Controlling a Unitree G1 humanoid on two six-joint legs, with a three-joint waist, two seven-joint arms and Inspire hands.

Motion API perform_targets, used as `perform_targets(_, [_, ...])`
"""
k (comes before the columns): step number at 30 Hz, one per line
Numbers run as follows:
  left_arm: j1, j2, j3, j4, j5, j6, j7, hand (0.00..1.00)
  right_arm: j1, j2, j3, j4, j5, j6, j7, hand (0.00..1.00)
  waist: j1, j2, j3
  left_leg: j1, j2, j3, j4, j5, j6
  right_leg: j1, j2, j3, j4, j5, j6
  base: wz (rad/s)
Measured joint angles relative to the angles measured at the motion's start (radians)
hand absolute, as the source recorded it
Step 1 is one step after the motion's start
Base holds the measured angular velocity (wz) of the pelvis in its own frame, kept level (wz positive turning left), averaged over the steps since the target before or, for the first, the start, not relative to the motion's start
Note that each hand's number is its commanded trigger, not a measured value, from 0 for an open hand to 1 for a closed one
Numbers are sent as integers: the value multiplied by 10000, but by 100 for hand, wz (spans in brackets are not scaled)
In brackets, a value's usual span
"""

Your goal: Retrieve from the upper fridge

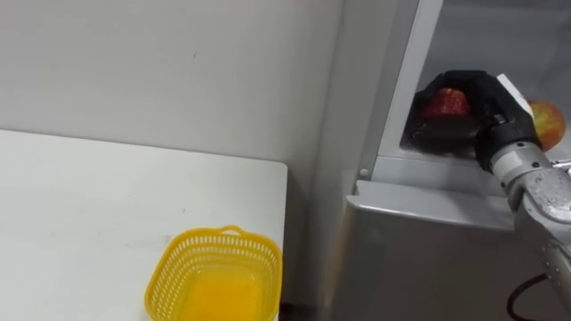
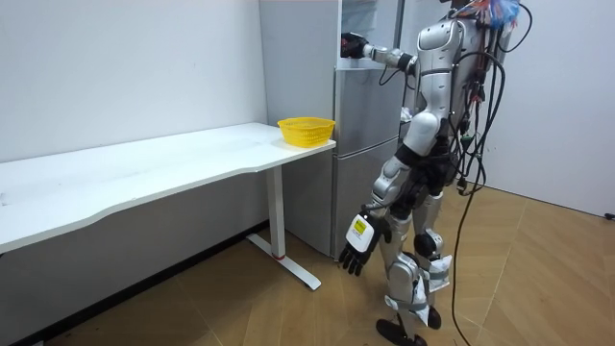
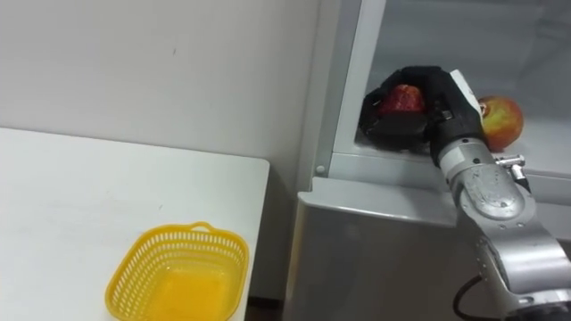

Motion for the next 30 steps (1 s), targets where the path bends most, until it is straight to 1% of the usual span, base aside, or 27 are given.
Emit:
perform_targets(3, [16, -2, -4, -1, 1, 6, 0, 0, 4, 54, -7, -170, -268, 23, -137, 100, -4, 14, -9, -3, -1, 4, 2, 0, 0, -3, 2, 7, 0, 0, 0, 0])
perform_targets(5, [21, -20, 3, -9, 0, 7, 0, 0, 40, 89, -7, -453, -431, 219, -290, 100, -7, 48, -36, -35, -2, -2, 2, 0, 0, -45, 2, 14, 3, 0, 0, 0])
perform_targets(6, [13, -31, 4, -10, -1, 4, 1, 0, 41, 128, -6, -619, -498, 319, -392, 100, -24, 86, -63, -101, -1, -1, 6, 0, 0, -113, 3, 45, 7, 0, 0, 0])
perform_targets(8, [7, -32, 5, -10, -13, 0, 29, 0, 59, 171, -2, -812, -658, 386, -483, 100, -37, 132, -72, -100, -3, 0, 35, 1, 1, -152, 10, 160, -1, 2, -3, 0])
perform_targets(10, [24, -31, -6, 2, -229, -52, 82, 0, 484, 241, -5, -1440, -855, 405, -957, 100, -30, 185, -70, -6, -8, -1, 16, 2, 1, -85, 22, 263, -9, 2, -2, 0])
perform_targets(13, [46, -22, -7, 139, -555, -206, 244, 0, 1155, 298, -3, -2539, -867, 412, -1510, 100, -22, 208, -56, 16, -7, -2, -33, 2, 0, -84, 37, 334, -29, 2, -2, 0])
perform_targets(15, [51, -22, -7, 190, -804, -227, 314, 0, 1388, 407, -2, -2925, -935, 412, -1766, 100, -48, 219, -50, 39, -4, 1, -75, 3, 0, -83, 45, 352, -29, 2, -2, 0])
perform_targets(18, [141, -44, -10, 190, -1076, -455, 439, 0, 1640, 633, -3, -3500, -1536, 416, -2227, 100, -86, 251, -23, 44, -8, 5, -145, 5, -3, -111, 50, 381, -30, 2, -2, 0])
perform_targets(19, [154, -48, -14, 199, -1108, -560, 489, 0, 1719, 680, 0, -3795, -1928, 416, -2352, 100, -138, 260, -1, 33, -10, -2, -147, 5, -2, -123, 49, 383, -29, 2, -2, 0])
perform_targets(21, [216, -47, -31, 213, -1189, -647, 546, 0, 1763, 699, 0, -4127, -2303, 414, -2568, 100, -189, 267, 4, 26, -11, -5, -147, 5, -2, -128, 50, 385, -30, 2, -2, 0])
perform_targets(24, [285, -48, -362, 325, -1196, -656, 683, 0, 1787, 717, 4, -4795, -2614, 331, -2954, 100, -275, 295, 28, 42, -10, -5, -148, 5, -2, -123, 56, 416, -31, 2, -2, 0])
perform_targets(26, [294, -54, -513, 325, -1200, -726, 683, 0, 1859, 793, 4, -5228, -2935, 250, -3079, 100, -291, 317, 45, 43, -7, -3, -153, 5, -2, -125, 59, 415, -35, 2, -2, 0])
perform_targets(27, [279, -51, -611, 323, -1193, -830, 689, 0, 1935, 875, 4, -5481, -3217, 133, -3146, 100, -298, 328, 52, 42, -4, 7, -153, 5, -2, -126, 61, 409, -36, 2, -2, 0])
perform_targets(29, [261, -51, -686, 351, -1214, -1033, 712, 0, 2049, 1031, 0, -5834, -3554, 40, -3213, 100, -339, 347, 65, 41, 1, 9, -153, 5, -2, -125, 64, 398, -36, 2, -2, 0])
perform_targets(30, [250, -53, -710, 467, -1266, -1130, 717, 0, 2172, 1135, -1, -6018, -3690, -119, -3341, 100, -356, 364, 76, 38, 1, 10, -153, 5, -2, -123, 64, 395, -36, 2, -2, 0])
